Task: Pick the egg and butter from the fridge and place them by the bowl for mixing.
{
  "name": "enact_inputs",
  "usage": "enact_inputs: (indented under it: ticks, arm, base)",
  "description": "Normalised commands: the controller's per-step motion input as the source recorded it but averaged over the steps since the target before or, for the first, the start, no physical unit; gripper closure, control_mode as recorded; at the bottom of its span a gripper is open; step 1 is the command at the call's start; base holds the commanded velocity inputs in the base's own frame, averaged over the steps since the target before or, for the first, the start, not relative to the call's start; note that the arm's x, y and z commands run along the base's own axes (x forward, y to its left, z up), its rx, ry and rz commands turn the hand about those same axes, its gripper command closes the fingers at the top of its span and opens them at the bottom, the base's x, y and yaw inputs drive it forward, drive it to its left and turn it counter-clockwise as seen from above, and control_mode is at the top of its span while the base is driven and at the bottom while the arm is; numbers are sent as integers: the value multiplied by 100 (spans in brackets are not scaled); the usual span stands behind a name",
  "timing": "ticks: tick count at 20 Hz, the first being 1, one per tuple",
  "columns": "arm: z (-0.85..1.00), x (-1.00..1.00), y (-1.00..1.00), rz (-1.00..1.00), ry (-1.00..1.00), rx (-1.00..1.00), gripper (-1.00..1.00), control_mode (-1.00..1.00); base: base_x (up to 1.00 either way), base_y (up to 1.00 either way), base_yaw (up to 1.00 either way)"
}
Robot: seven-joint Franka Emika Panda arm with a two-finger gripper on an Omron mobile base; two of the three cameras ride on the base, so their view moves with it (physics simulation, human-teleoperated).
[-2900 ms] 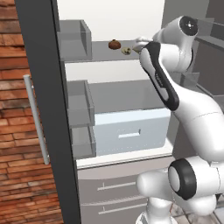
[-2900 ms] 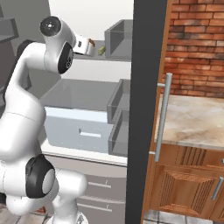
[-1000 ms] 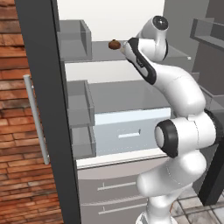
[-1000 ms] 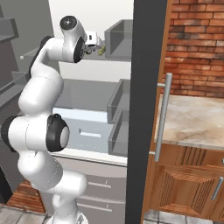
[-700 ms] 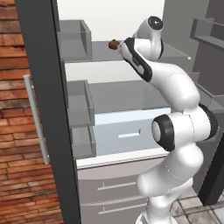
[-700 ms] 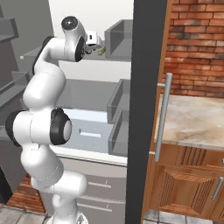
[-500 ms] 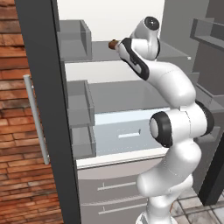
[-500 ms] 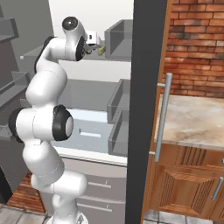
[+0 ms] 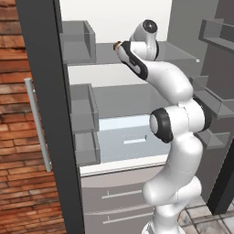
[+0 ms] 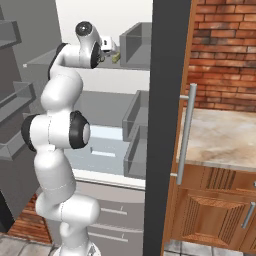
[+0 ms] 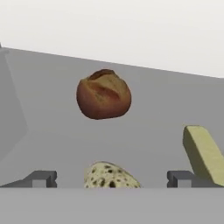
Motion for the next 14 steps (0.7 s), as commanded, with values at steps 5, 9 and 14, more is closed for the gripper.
enact_inputs:
  ticks: [5, 9, 14]
  arm:
    - [0, 41, 0, -1, 2, 0, -100, -100]
    - [-3, 19, 0, 0, 6, 0, -100, -100]
    - [-27, -6, 0, 0, 1, 0, -100, -100]
  base:
    - [0, 0, 0]
    - [0, 0, 0]
    - [0, 0, 0]
